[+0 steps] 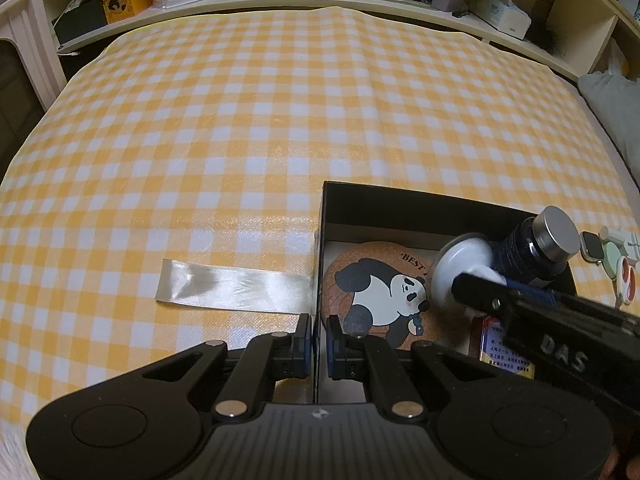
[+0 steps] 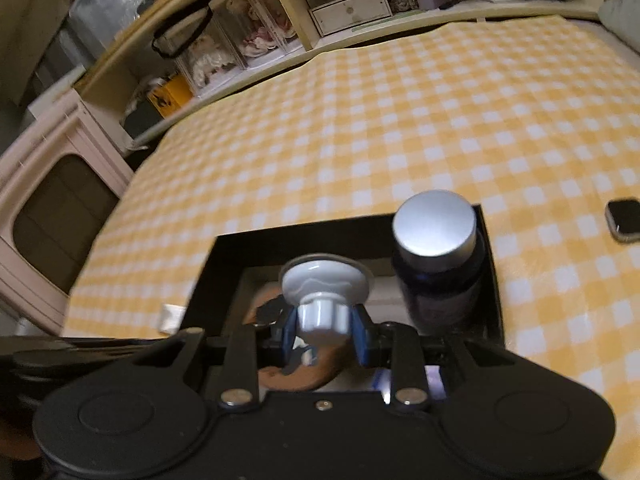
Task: Organize rigid objects
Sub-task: 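Carry the suction cup into the black box and lower it beside the bottle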
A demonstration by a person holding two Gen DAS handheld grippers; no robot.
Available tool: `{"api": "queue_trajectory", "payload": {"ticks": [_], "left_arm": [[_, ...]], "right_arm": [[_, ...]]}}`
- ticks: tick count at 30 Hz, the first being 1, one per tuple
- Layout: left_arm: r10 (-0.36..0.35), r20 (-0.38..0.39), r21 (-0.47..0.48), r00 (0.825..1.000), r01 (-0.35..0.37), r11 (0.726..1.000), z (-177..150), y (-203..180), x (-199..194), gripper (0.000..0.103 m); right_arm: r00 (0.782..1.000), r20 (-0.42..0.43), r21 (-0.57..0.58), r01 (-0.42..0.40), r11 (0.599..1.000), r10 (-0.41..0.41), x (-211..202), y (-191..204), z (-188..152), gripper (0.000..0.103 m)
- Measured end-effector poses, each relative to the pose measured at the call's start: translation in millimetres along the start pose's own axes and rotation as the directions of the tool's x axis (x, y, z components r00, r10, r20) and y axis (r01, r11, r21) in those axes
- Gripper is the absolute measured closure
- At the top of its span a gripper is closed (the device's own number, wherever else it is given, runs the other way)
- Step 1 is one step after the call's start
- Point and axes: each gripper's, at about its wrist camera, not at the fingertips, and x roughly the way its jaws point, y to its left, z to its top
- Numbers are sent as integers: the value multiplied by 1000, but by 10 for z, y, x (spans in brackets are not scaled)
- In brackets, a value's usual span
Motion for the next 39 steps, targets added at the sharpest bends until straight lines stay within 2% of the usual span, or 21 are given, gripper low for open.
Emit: {"api": "queue_trajectory", "payload": {"ticks": [5,12,15,18,21,23,25,26,28,31,36,39], "left_arm": [[1,0,1,1000,-1,1000,-5,-5,3,95],[0,0,0,1000,0,1000,-6,-5,2,95],[0,0,0,1000,0,1000,-5,-4,1,95],[0,0,1,1000,0,1000,-3,-4,0,95],[1,0,1,1000,-1,1000,-3,-2,0,95],[0,0,0,1000,0,1000,0,-3,-1,95],[0,0,0,1000,0,1000,-3,-3,1,95],[1,-1,2,1000,-1,1000,-1,-2,-1,95],[1,0,2,1000,-1,1000,-3,-2,-2,95],[0,0,0,1000,0,1000,-1,0,-1,95],[1,-2,2,1000,-1,1000,-5,-14,9,95],[-1,-1,0,1000,1,1000,-1,-8,5,95]], "right_arm": [[998,20,-29,54,998,-53,96,-36,27,74],[999,7,-31,49,998,-49,79,-42,9,74],[999,6,-33,48,998,-48,45,-16,50,72],[998,22,-39,54,998,-53,5,11,67,65],[999,9,-50,52,997,-51,-15,24,70,65],[998,-19,-77,57,995,-58,-16,53,63,72],[997,-57,-117,40,992,-47,-11,79,43,88],[995,-91,-146,26,989,-40,7,107,33,89],[990,-136,-192,14,981,-41,64,157,7,100],[990,-131,-204,29,979,-56,159,152,-32,100],[994,-49,-169,88,982,-98,264,-17,-7,100],[996,-54,-113,59,992,-65,263,-147,31,99]]}}
